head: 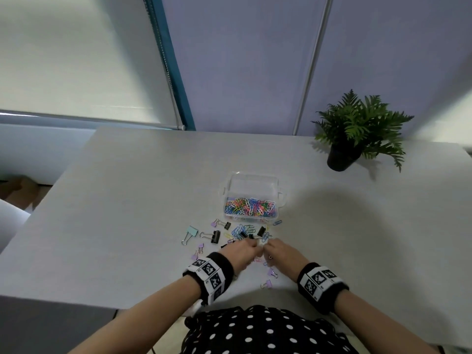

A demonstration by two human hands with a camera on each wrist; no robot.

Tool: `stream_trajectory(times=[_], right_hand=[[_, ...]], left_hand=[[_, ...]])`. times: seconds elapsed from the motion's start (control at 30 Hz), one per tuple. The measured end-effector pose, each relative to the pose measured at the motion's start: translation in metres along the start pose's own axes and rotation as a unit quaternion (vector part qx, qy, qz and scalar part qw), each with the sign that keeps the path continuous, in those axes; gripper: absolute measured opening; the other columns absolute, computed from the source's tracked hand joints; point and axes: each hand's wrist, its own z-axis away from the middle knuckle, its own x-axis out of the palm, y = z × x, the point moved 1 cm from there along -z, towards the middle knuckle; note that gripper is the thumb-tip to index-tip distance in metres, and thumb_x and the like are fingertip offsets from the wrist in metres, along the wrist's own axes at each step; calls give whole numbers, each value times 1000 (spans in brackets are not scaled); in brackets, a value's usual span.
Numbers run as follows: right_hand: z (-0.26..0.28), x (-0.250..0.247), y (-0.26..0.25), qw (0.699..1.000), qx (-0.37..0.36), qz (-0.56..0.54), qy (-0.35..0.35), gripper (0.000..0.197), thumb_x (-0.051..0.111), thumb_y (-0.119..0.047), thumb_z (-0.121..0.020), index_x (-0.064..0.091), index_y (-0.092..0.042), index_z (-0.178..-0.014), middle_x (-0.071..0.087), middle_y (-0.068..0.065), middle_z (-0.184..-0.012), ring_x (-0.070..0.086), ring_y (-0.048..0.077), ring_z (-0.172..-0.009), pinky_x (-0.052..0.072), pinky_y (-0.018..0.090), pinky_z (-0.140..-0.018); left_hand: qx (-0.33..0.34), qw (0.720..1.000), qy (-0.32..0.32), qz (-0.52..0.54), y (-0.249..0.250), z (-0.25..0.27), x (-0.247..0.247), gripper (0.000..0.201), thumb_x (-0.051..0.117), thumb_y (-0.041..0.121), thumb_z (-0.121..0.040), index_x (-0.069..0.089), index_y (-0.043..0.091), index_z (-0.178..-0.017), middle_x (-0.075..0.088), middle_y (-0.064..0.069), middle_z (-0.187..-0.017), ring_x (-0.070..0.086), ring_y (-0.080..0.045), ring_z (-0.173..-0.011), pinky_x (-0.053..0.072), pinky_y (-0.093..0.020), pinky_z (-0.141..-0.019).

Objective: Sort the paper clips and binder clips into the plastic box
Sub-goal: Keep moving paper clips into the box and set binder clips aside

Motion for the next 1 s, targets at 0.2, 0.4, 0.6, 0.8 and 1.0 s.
stream_trajectory(times=[0.2, 0.4, 0.6, 0.8, 1.0], right_hand=[[4, -1, 8, 1000, 19, 18, 3, 12, 48, -2, -86, 50, -3, -97, 51, 13, -108, 46, 25, -102, 29, 27, -71], [4, -20, 19, 990, 70, -126, -7, 28, 55, -5, -83, 39, -23, -69, 48, -1, -75, 45, 18, -73, 33, 25, -67], [-17, -63, 16, 866, 137, -472, 97, 10, 52, 0, -88, 62, -3, -92, 57, 2, -77, 51, 11, -65, 47, 13, -56], [-63, -98, 12, 787, 229, -560, 123, 12, 47, 1, -91, 58, 7, -89, 61, 14, -89, 58, 21, -72, 56, 24, -64], [-66, -109, 13, 894, 201, -379, 130, 24, 37, 1, -92, 60, 1, -101, 60, 12, -89, 61, 24, -82, 53, 30, -69]], left_hand=[[-14, 999, 33, -26, 0, -2, 20, 38, 58, -11, -78, 52, 6, -111, 50, -10, -113, 57, -24, -91, 55, -31, -79], [-37, 998, 41, -14, 0, -6, 27, 32, 58, -12, -79, 52, 7, -104, 50, -8, -108, 59, -24, -89, 57, -34, -75], [-61, 997, 29, -44, 10, -3, 22, 38, 55, -16, -76, 51, 5, -108, 46, -14, -123, 55, -30, -105, 57, -39, -84], [-57, 995, -12, -77, 22, -2, 11, 37, 51, -10, -83, 46, 3, -118, 43, -18, -128, 47, -31, -115, 54, -43, -88], [-54, 996, -33, -64, 24, -3, 11, 39, 52, -2, -85, 45, 5, -122, 50, -16, -123, 47, -29, -116, 53, -42, -89]])
